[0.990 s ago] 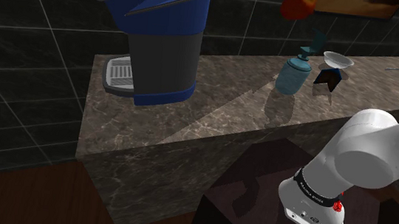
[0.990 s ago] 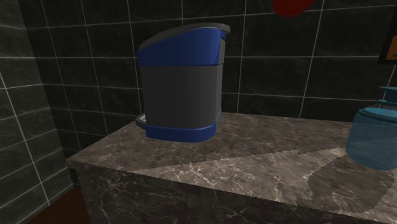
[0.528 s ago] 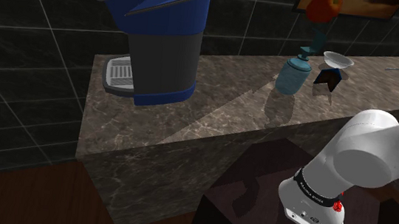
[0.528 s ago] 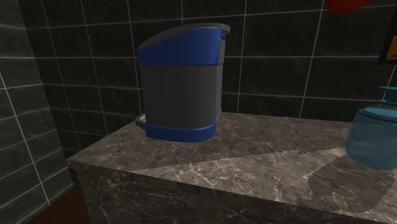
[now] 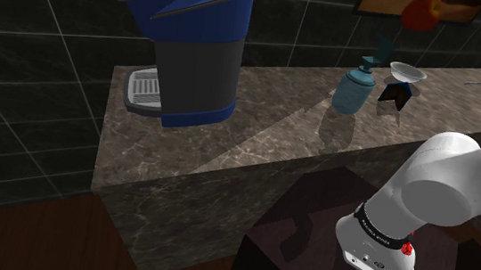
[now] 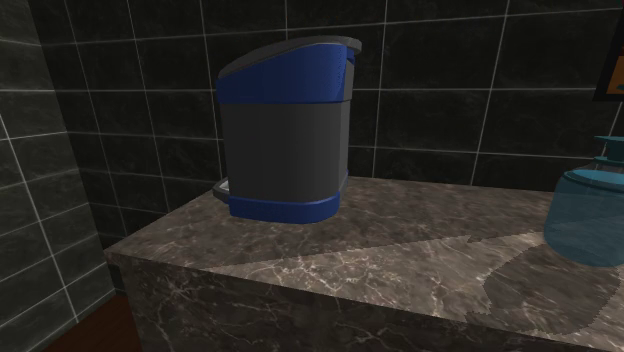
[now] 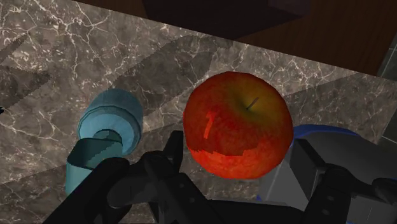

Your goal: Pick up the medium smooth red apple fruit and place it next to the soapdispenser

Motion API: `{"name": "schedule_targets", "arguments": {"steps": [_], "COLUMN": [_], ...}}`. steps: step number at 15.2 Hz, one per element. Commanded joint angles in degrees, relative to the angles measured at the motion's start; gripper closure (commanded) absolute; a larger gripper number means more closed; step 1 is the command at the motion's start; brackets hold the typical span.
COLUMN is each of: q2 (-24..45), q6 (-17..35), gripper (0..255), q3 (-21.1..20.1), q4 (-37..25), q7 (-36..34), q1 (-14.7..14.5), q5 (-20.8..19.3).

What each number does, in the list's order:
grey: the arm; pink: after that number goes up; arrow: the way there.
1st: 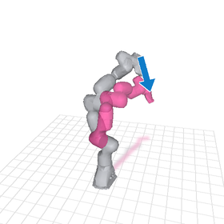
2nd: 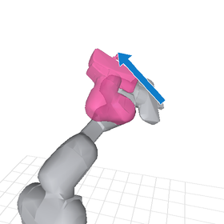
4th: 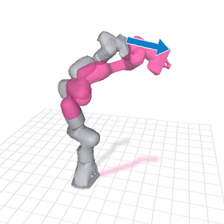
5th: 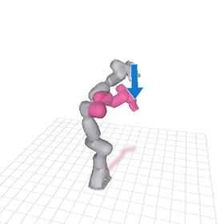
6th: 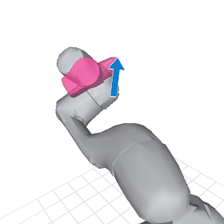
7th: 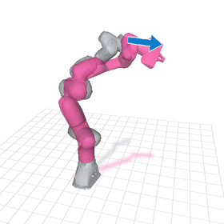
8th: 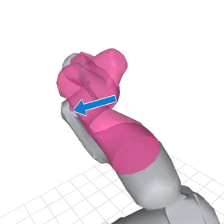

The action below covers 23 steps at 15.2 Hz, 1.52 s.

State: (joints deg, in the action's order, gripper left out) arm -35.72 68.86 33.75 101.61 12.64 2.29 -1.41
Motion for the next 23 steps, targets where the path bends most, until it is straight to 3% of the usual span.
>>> {"name": "schedule_targets", "arguments": {"steps": [1,8,11,13,15,17,18,19,23], "q2": [0.78,6.82,10.84,14.19,17.79,18.13,16.16,13.29,14.79], "q6": [-1.06,-4.75,-6.31,-7.43,-8.73,-10.5,-11.7,-13.09,-8.51], "gripper": [255,255,255,255,255,255,255,255,255], "q3": [2.74,15.75,23.88,31.38,42.38,56.49,61.58,63.89,59.11], "q4": [-1.82,-11.79,-17.38,-21.67,-26.56,-32.3,-35.62,-38.95,-31.58], "q7": [2.94,14.92,21.0,25.56,30.38,33.01,32.91,32.11,33.44], "q1": [-0.17,-3.17,-6.24,-9.75,-16.34,-28.84,-35.24,-40.08,-32.26], "q5": [-1.21,-4.02,-4.06,-3.36,-2.09,-2.87,-4.92,-7.82,-6.4]}}
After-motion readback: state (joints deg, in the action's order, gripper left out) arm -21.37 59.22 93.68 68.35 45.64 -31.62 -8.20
